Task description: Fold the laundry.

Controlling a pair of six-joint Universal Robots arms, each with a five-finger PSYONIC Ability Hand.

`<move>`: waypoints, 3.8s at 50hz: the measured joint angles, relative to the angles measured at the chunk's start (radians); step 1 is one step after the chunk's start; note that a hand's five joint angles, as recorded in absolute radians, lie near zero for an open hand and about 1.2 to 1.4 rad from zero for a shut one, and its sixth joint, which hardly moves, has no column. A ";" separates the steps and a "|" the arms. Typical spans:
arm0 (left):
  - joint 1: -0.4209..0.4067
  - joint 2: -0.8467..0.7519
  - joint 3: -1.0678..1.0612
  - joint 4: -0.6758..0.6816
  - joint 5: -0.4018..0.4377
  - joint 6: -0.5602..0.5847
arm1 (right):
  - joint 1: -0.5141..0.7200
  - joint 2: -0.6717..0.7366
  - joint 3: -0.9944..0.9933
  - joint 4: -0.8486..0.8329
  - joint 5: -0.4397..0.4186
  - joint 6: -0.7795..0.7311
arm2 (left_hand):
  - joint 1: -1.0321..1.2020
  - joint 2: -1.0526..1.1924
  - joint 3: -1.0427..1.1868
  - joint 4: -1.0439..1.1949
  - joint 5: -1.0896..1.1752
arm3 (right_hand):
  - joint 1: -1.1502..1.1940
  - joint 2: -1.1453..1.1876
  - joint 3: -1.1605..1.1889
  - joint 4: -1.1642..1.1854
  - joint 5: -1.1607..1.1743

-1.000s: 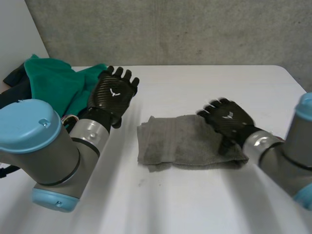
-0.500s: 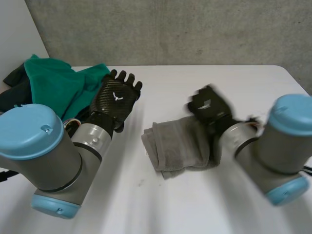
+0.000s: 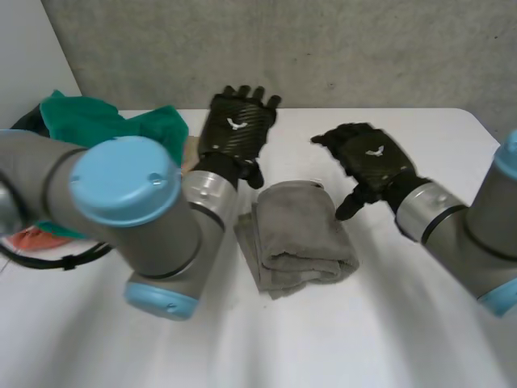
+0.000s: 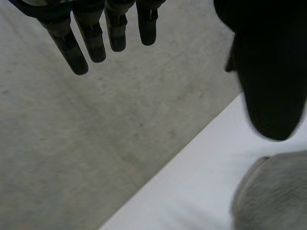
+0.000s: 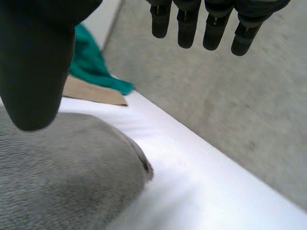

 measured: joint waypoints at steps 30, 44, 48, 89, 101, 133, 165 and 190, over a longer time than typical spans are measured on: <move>-0.070 -0.329 0.225 -0.399 -0.234 0.043 | 0.009 0.397 -0.364 0.417 0.033 -0.136 | 0.000 0.000 0.000 0.000 0.000 | -0.023 0.000 0.000 0.000 0.000; -0.072 -0.161 0.213 -0.370 -0.169 0.050 | 0.007 0.202 -0.252 0.346 0.091 -0.113 | 0.000 0.000 0.000 0.000 0.000 | -0.024 0.000 0.000 0.000 0.000; -0.055 -0.088 0.213 -0.334 -0.053 0.049 | 0.001 0.137 -0.145 0.310 0.091 -0.056 | 0.000 0.000 0.000 0.000 0.000 | -0.024 0.000 0.000 0.000 0.000; 0.013 0.029 0.222 -0.397 0.515 -0.048 | -0.127 0.340 -0.274 -0.029 0.125 0.134 | 0.000 0.000 0.000 0.000 0.000 | 0.626 0.873 0.928 0.990 0.907; 0.004 0.079 0.252 -0.395 0.516 -0.074 | -0.361 0.704 -0.892 0.097 0.233 0.128 | 0.000 0.000 0.000 0.000 0.000 | 0.626 0.884 0.951 0.991 0.911; -0.024 0.092 0.232 -0.397 0.519 -0.112 | -0.563 0.843 -1.156 0.278 0.239 -0.164 | 0.000 0.000 0.000 0.000 0.000 | 0.000 -0.001 0.001 0.002 0.002; 0.316 0.171 0.247 -0.364 0.099 0.127 | -0.331 0.012 -0.063 -0.112 -0.098 -0.346 | 0.000 0.000 0.000 0.000 0.000 | 0.000 -0.001 0.001 0.002 0.000; 0.651 -0.393 0.444 -0.208 0.348 0.447 | -0.259 -0.017 0.133 0.131 -0.125 -0.570 | 0.949 0.981 0.963 0.990 0.930 | 0.000 -0.001 0.001 0.002 0.000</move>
